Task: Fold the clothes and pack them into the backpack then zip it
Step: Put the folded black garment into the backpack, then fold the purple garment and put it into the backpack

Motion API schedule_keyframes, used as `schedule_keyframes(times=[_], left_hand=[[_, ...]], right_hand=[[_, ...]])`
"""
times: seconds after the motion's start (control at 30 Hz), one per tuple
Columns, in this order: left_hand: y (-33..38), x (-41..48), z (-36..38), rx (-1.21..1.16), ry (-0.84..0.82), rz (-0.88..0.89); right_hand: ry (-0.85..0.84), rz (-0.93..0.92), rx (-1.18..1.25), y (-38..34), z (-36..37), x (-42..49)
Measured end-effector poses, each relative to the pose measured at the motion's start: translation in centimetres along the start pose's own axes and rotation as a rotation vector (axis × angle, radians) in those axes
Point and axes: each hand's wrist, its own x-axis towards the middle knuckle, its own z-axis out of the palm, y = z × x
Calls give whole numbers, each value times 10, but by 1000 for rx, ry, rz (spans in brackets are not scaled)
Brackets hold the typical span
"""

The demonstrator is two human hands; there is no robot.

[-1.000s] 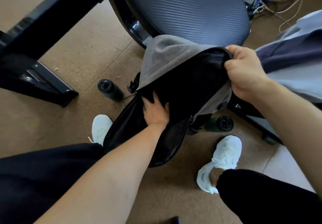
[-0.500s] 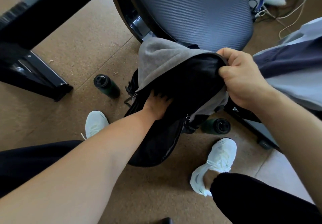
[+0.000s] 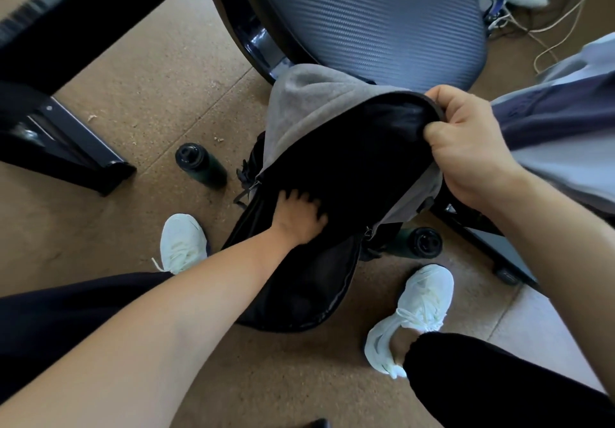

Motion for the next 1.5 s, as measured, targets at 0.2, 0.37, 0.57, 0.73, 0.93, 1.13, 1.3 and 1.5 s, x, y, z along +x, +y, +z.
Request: schedule_keyframes(times=[0.2,0.37,0.57,0.73,0.93,1.13,1.3,1.5], left_hand=[[-5,-43,-23,-73,22,160],[-12,-79,-73,-61,-101,265],[-4,-137,-153,-212,94,305],[24,-164,-193,-630,372,310],[89,-148,-219,-665,431,442],[144,-133,-214,-866,322,470],[178,-122,-220,-950,322,448],[224,-109,-257,-1070,379,418]], right_hand=[[1,-37,-295,2,-5,-1],[-200,12,-532,-1,-9,-11],[-331,73,-684,-8,-21,-33],[-218,47,-575,-17,-44,-66],[783,33,-130,-48,-90,-132],[1198,228,330,-42,-140,-158],[1192,252,578,-22,-152,-134],[1240,313,563,-11,-168,-130]])
